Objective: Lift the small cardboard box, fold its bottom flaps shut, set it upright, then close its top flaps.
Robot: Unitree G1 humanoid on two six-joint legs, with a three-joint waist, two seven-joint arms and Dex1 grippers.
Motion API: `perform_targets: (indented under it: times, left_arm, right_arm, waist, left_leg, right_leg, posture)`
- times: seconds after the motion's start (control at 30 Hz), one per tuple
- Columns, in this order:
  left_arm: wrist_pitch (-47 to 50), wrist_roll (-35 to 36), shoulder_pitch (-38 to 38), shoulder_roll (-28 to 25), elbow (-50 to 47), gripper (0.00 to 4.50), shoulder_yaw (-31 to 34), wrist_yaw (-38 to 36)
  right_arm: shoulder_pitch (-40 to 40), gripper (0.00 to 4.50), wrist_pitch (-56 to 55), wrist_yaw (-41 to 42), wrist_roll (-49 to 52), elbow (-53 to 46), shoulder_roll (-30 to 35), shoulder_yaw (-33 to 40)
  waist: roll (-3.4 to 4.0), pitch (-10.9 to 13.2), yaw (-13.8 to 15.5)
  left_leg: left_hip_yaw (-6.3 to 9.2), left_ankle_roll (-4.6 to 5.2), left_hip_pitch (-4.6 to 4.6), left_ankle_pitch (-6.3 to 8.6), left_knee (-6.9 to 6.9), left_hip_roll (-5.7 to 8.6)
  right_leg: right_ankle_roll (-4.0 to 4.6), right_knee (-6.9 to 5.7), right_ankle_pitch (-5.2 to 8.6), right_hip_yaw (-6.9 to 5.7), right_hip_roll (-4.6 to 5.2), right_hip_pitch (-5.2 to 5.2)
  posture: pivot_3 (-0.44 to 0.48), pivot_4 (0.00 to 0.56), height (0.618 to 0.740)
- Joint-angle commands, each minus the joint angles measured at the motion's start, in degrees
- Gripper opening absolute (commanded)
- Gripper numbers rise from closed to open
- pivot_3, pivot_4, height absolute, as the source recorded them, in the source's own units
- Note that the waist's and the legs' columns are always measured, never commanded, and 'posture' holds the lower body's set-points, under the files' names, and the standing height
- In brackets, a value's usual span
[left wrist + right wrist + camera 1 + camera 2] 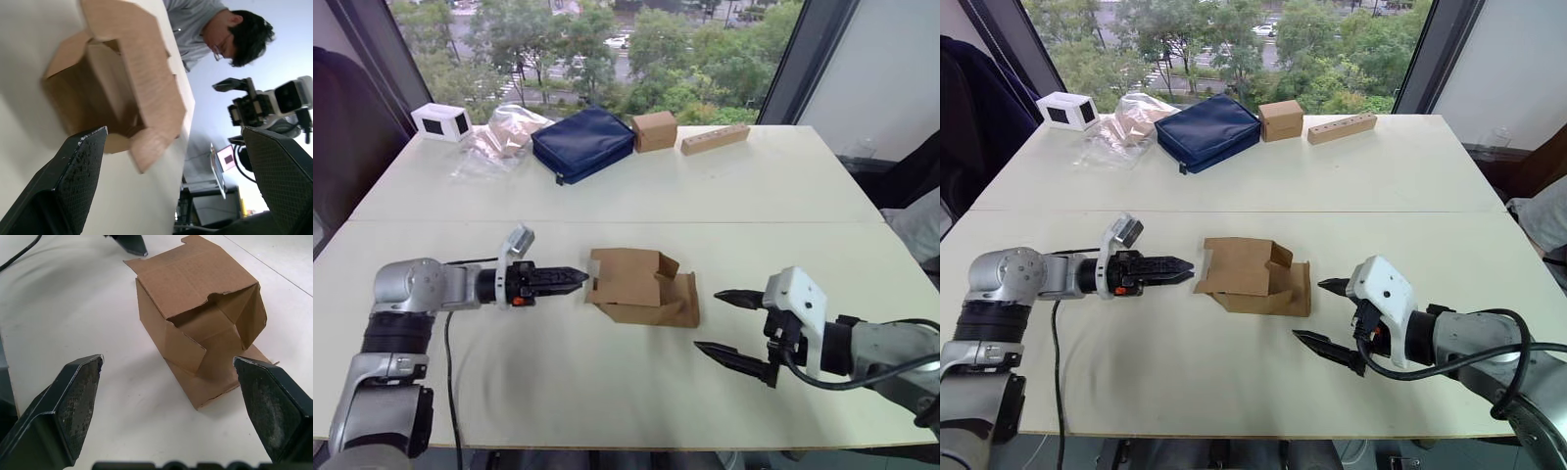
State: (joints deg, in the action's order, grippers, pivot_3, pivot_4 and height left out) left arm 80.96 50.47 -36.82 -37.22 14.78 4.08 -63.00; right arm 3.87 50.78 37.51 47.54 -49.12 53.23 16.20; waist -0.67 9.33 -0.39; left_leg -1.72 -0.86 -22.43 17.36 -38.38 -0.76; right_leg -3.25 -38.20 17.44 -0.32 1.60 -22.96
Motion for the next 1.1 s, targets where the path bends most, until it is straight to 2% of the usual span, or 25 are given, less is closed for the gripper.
perform_targets:
  times: [0.03, 0.3, 0.47, 0.6, 0.7, 0.97, 1.1]
  left_arm:
    - [2.36, 2.20, -2.75, 1.79, -1.93, 4.50, 2.40, 2.22]
    - [1.68, -0.78, -7.01, 7.68, 2.54, 4.50, 0.00, 5.96]
    - [1.26, -0.66, -9.66, 6.65, 5.19, 4.50, 2.00, 5.46]
    - [3.55, 2.18, -7.27, 3.45, 0.81, 4.50, 4.84, 4.58]
    - [5.05, 2.57, -5.51, 3.07, -1.05, 4.50, 5.34, 6.09]
    - [2.73, 0.96, -3.13, 4.69, -0.70, 4.50, 4.41, 8.00]
    - [-0.31, -0.76, -3.09, 5.21, 0.73, 4.50, 1.44, 6.44]
  right_arm:
    - [-0.96, 4.49, -0.92, 0.37, 0.35, -0.24, 0.66, 0.68]
    - [-0.54, 4.49, 0.16, -1.20, 1.93, -1.84, 0.90, 3.22]
    - [1.77, 4.49, 0.83, -2.74, 3.61, -3.61, 0.63, 5.62]
    - [3.32, 4.49, 0.60, -3.48, 3.95, -4.06, 0.30, 6.13]
    - [3.12, 4.49, 0.17, -3.53, 4.05, -3.39, 0.26, 5.65]
    - [0.81, 4.49, 0.23, -2.53, 4.26, -2.07, 1.23, 4.50]
    - [-0.38, 4.49, 0.45, -2.59, 4.45, -1.81, 1.42, 4.14]
  waist:
    - [0.00, 0.00, -0.06]
    - [-0.01, 0.00, -0.08]
    - [-0.01, 0.00, -0.12]
    - [-0.02, 0.01, -0.45]
    - [-0.01, 0.00, -0.23]
    - [-0.04, 0.02, 0.02]
    - [-0.04, 0.02, -0.04]
  left_leg:
    - [0.00, 0.00, 0.00, 0.00, 0.00, 0.00]
    - [0.00, -0.01, 0.01, -0.01, -0.04, 0.00]
    - [0.01, -0.05, 0.01, -0.03, -0.05, -0.01]
    - [0.01, -0.06, 0.01, -0.03, -0.06, -0.03]
    - [0.02, -0.09, 0.03, -0.05, -0.06, -0.04]
    - [0.07, 0.01, -0.04, 0.01, -0.46, -0.04]
    - [0.07, 0.02, -0.04, 0.01, -0.48, -0.04]
  right_leg:
    - [0.00, 0.00, 0.00, 0.00, 0.00, 0.00]
    - [-0.01, -0.03, 0.00, 0.00, -0.06, 0.01]
    - [-0.01, -0.05, 0.00, 0.00, -0.08, 0.01]
    - [-0.01, -0.05, 0.00, 0.01, -0.09, 0.00]
    - [-0.01, -0.06, 0.00, 0.01, -0.09, 0.02]
    - [-0.03, -0.06, 0.01, 0.00, -0.08, 0.17]
    - [-0.03, -0.06, 0.01, 0.00, -0.08, 0.18]
  posture:
    - [0.000, 0.150, 0.740]
    - [0.000, 0.150, 0.740]
    - [0.000, 0.150, 0.740]
    - [0.000, 0.150, 0.740]
    - [0.000, 0.150, 0.740]
    - [0.000, 0.150, 0.740]
    - [0.000, 0.150, 0.740]
